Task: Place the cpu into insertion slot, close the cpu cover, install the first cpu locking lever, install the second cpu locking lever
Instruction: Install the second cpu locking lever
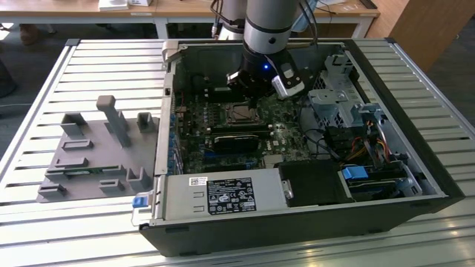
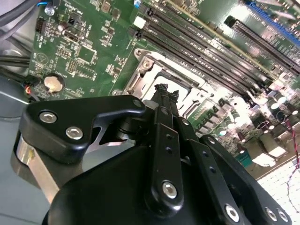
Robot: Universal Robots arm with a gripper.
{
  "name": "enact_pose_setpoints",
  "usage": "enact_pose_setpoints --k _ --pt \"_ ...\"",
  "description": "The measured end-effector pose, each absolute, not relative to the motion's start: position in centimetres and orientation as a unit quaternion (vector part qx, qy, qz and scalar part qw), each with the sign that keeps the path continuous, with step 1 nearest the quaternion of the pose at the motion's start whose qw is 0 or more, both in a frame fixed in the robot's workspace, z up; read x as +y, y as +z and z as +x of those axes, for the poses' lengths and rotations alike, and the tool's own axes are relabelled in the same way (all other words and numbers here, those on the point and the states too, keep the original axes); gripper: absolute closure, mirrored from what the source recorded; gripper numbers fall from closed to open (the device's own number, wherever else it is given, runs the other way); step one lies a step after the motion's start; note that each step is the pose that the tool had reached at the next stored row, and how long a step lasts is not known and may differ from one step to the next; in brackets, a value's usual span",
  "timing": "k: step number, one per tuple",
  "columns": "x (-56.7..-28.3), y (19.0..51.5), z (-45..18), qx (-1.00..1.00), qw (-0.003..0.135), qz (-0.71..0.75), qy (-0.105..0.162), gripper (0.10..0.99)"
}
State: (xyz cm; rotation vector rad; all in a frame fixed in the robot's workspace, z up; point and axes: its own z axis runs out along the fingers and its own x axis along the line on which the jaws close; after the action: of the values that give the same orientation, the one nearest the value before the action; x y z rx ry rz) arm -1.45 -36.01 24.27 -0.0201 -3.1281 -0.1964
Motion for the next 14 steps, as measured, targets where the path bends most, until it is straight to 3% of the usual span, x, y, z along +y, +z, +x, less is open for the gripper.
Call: enact_pose_setpoints --k 14 --pt "-37.2 23.9 -1.5 -0.998 0.004 -0.006 -0.063 0.98"
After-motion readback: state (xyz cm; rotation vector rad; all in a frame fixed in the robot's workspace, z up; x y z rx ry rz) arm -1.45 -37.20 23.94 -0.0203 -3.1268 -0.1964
